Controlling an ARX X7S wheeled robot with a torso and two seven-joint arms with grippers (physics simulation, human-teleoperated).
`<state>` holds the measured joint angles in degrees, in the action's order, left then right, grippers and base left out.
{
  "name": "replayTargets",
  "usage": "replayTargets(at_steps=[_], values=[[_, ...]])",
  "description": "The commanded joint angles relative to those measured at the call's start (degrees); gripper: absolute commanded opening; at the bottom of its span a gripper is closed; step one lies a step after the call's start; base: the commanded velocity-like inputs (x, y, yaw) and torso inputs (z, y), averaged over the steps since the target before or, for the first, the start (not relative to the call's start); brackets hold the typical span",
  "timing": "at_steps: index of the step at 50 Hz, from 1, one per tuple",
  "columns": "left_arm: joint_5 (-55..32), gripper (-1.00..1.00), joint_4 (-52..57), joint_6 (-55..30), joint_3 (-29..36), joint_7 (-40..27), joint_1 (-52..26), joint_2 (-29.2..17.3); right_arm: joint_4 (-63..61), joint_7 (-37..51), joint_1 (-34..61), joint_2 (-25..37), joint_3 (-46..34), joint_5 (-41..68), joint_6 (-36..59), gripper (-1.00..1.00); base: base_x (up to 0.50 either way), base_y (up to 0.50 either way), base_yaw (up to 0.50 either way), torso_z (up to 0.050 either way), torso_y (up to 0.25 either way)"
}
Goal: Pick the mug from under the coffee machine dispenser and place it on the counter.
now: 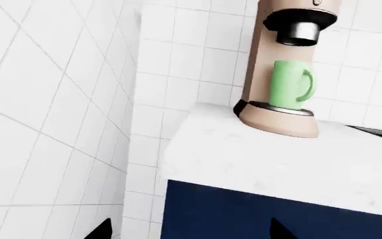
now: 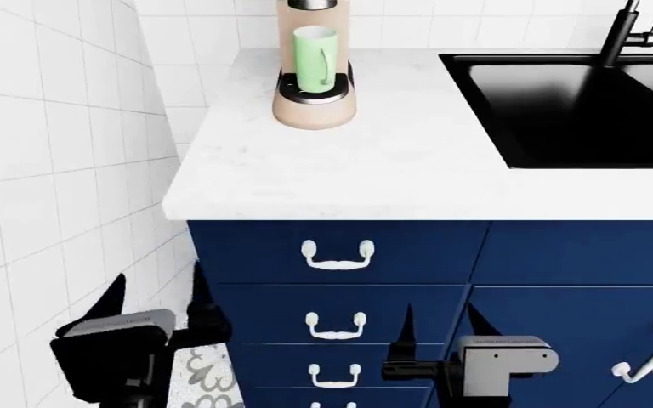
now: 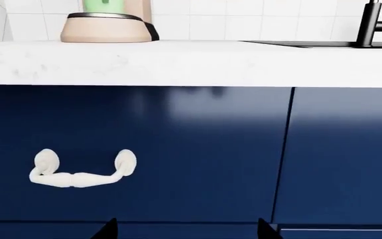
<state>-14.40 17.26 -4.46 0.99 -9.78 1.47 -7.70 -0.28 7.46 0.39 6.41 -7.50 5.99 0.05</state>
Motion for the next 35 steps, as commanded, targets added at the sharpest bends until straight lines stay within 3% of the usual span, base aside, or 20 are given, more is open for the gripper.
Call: replayTargets(at_steps=[1, 7, 13, 27, 30, 35], values=[[-19.27, 1.00, 31.63, -7.26, -15.35, -7.48, 2.80, -4.94, 0.17, 0.69, 0.04, 0.55, -0.90, 0.33, -0.04, 1.00, 0.00, 0.00, 0.00, 0.000, 0.000], [-39.87, 1.00, 39.60, 0.23, -33.23, -11.72, 8.86, -7.89, 0.34, 0.99, 0.13, 0.83, -1.26, 0.48, -0.22, 1.00, 0.00, 0.00, 0.00, 0.000, 0.000], [-50.71, 1.00, 39.92, 9.01, -43.77, -11.10, 15.09, -7.04, 0.18, 1.30, 0.09, 1.09, -1.62, 0.63, -0.22, 1.00, 0.00, 0.00, 0.00, 0.000, 0.000], [-53.22, 1.00, 41.86, 11.94, -45.56, -11.43, 17.65, -7.02, -0.47, 2.22, -0.08, 1.62, -2.37, 0.80, -0.19, 1.00, 0.00, 0.00, 0.00, 0.000, 0.000], [-52.81, 1.00, 41.90, 11.91, -45.03, -11.68, 17.55, -7.28, -4.29, 3.31, -1.34, 2.13, -2.65, -0.20, 0.74, 1.00, 0.00, 0.00, 0.00, 0.000, 0.000], [-51.91, 1.00, 41.48, 11.85, -44.10, -11.78, 17.12, -7.66, -21.23, 4.07, -4.85, 3.99, -5.28, -3.10, 8.43, 1.00, 0.00, 0.00, 0.00, 0.000, 0.000]])
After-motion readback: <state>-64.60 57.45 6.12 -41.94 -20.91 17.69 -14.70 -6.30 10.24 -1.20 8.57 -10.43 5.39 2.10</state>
